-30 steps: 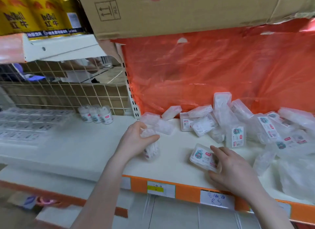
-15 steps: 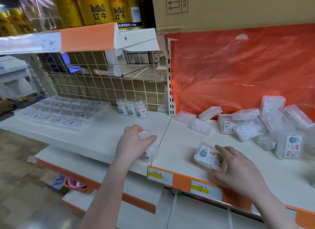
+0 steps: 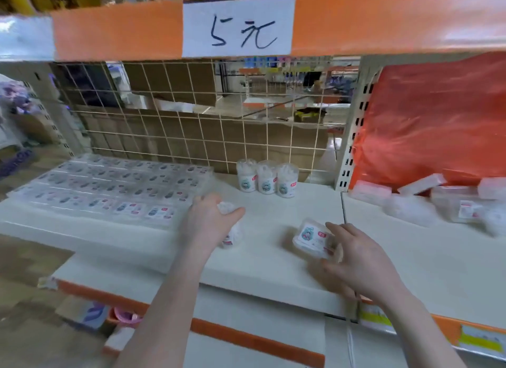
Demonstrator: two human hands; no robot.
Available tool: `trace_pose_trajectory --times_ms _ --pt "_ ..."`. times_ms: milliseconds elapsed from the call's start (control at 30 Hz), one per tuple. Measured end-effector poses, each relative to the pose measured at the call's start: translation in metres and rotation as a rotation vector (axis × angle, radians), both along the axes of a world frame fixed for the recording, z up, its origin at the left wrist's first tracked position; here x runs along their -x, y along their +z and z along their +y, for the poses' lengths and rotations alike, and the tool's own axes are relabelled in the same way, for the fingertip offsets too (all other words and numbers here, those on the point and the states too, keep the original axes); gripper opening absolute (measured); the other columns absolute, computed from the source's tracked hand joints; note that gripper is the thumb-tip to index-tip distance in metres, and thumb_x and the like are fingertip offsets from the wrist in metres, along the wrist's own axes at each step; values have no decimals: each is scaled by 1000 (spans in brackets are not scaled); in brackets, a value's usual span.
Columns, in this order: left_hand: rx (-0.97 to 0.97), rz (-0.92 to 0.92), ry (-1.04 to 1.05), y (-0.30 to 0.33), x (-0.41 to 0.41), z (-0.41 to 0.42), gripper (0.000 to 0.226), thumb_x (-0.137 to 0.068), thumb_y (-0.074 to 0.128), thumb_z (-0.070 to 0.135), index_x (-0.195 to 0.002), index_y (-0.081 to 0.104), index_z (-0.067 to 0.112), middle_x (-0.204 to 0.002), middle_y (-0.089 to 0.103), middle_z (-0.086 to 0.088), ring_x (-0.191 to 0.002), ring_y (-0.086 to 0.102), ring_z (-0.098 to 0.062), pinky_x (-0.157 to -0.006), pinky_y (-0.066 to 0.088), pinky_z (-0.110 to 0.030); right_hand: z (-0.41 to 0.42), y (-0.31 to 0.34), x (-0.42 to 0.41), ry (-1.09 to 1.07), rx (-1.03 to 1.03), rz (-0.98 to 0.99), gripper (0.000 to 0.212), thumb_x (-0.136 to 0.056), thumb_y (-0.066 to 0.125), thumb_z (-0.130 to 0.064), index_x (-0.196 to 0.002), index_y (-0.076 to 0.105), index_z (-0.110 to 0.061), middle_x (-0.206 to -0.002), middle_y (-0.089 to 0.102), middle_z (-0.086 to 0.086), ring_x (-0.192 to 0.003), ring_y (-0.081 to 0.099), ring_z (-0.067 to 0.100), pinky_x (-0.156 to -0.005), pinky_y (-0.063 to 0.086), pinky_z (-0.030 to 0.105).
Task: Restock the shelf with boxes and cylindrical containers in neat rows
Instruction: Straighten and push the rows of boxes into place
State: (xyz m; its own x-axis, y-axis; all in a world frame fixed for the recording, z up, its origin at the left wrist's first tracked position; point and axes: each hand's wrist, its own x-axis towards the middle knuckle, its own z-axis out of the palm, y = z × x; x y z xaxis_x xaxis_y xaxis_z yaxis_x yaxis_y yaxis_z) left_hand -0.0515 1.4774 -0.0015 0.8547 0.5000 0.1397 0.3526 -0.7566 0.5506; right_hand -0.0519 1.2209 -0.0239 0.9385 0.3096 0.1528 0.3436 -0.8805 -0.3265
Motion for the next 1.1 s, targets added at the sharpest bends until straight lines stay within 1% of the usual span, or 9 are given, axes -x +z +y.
trace_pose_trajectory --times_ms 100,233,367,500,633,800,967,1033,1100 --pt "-41 41 -30 -1 -13 15 53 -76 65 52 -111 55 14 -115 52 -9 -108 52 -30 -72 37 -31 20 0 -3 9 24 10 72 -77 62 -37 -142 35 -22 -132 47 -5 -120 47 14 -91 36 22" --pt "-78 58 -28 -1 -27 18 55 -77 63 53 -116 53 14 -119 51 -10 -109 52 -30 -71 34 -30 32 2 -14 16 50 14 74 -77 62 -39 -143 33 -22 -131 46 -6 -119 46 13 -90 36 22" --pt "-127 107 -36 -1 -39 12 60 -79 61 56 -120 51 13 -120 50 -10 -111 52 -30 -77 39 -31 34 2 -24 11 50 19 75 -76 63 -39 -142 33 -21 -130 46 -5 -119 47 14 -90 37 23" --pt "-232 171 -50 2 -49 5 63 -84 54 58 -122 47 9 -121 49 -13 -112 52 -31 -80 40 -33 29 3 -38 0 48 9 74 -77 64 -38 -143 33 -21 -130 47 -3 -119 47 15 -89 37 23" --pt "-299 268 -119 3 -53 0 66 -85 49 62 -124 44 10 -123 46 -12 -113 51 -30 -77 39 -33 28 2 -46 21 43 14 74 -79 64 -39 -143 32 -21 -131 46 -3 -119 47 16 -90 36 23" --pt "-311 364 -241 4 -47 6 77 -79 48 72 -130 43 14 -127 47 -9 -117 49 -27 -86 40 -33 25 -1 -46 18 41 38 74 -78 65 -40 -142 33 -22 -131 46 -3 -120 46 16 -92 37 24" --pt "-204 295 -457 19 -49 44 76 -81 57 59 -144 32 26 -144 38 -4 -130 37 -24 -103 34 -35 32 -3 -44 -35 21 64 73 -77 65 -37 -142 35 -22 -130 47 -3 -119 47 16 -92 36 24" --pt "-156 258 -588 24 -50 54 74 -81 66 45 -144 31 34 -146 36 3 -132 35 -17 -105 32 -31 36 -3 -44 -55 18 70 73 -77 64 -36 -142 34 -21 -130 47 -3 -120 47 16 -92 36 23" --pt "-131 241 -726 25 -51 61 72 -79 71 29 -141 36 40 -146 34 12 -132 33 -9 -105 27 -23 40 -2 -44 -74 14 61 73 -78 64 -35 -142 34 -21 -131 47 -4 -120 47 15 -91 36 22"
